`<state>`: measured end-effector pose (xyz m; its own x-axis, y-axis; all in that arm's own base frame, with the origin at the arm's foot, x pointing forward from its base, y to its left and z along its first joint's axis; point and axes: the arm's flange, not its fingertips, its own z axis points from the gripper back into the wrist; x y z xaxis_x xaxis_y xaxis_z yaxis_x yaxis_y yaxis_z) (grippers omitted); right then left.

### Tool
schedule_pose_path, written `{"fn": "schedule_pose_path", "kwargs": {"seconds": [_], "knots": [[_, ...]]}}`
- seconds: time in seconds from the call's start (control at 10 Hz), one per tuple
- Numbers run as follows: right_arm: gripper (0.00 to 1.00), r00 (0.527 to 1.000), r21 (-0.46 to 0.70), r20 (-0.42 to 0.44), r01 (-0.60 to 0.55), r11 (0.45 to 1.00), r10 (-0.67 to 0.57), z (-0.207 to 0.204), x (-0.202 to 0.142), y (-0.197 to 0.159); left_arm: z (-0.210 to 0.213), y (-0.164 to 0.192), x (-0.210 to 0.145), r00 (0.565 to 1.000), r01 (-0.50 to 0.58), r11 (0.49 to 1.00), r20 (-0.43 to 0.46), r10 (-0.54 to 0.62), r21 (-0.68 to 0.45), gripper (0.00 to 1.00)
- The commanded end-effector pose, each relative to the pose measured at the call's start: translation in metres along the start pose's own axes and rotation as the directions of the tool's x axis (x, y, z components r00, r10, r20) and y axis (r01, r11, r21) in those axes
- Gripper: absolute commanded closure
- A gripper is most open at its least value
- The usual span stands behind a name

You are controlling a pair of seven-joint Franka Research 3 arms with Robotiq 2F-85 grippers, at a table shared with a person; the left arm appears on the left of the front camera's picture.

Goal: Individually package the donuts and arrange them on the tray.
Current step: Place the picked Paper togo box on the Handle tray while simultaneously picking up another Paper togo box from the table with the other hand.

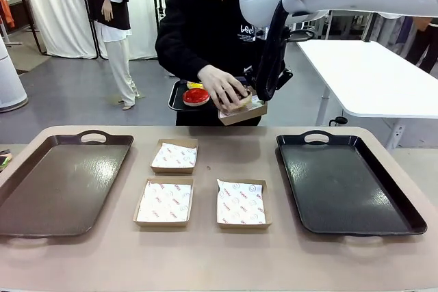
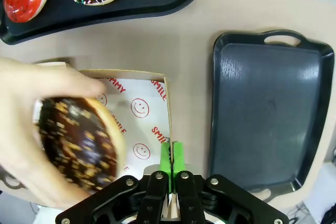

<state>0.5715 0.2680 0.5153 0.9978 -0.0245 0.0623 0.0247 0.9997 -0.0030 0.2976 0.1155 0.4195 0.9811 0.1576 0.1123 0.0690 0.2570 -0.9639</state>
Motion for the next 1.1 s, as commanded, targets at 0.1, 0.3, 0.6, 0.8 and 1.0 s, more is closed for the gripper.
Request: {"fn": "schedule_pose_path", "kwargs": {"seconds": [0.1, 0.3, 0.6, 0.8, 1.0], "knots": [[1.00, 1.000, 0.003, 0.001, 0.024, 1.000, -0.024, -0.0015, -0.0059, -0.0013, 0.0019, -0.0007, -0.0007, 1.000, 0.009, 1.000, 0.003, -0.009, -0.010, 0.00], [1.00, 1.000, 0.003, 0.001, 0.024, 1.000, -0.024, -0.0015, -0.0059, -0.0013, 0.0019, -0.0007, -0.0007, 1.000, 0.009, 1.000, 0.003, -0.009, -0.010, 0.00], [1.00, 1.000, 0.003, 0.001, 0.024, 1.000, -0.024, -0.0015, -0.0059, -0.0013, 0.0019, -0.0007, -0.0007, 1.000, 0.009, 1.000, 0.003, -0.009, -0.010, 0.00], [1.00, 1.000, 0.003, 0.001, 0.024, 1.000, -0.024, -0.0015, -0.0059, -0.0013, 0.0019, -0.0007, -0.0007, 1.000, 0.009, 1.000, 0.003, -0.009, -0.010, 0.00], [1.00, 1.000, 0.003, 0.001, 0.024, 1.000, -0.024, -0.0015, -0.0059, -0.0013, 0.0019, -0.0007, -0.0007, 1.000, 0.009, 1.000, 0.003, -0.009, -0.010, 0.00]]}}
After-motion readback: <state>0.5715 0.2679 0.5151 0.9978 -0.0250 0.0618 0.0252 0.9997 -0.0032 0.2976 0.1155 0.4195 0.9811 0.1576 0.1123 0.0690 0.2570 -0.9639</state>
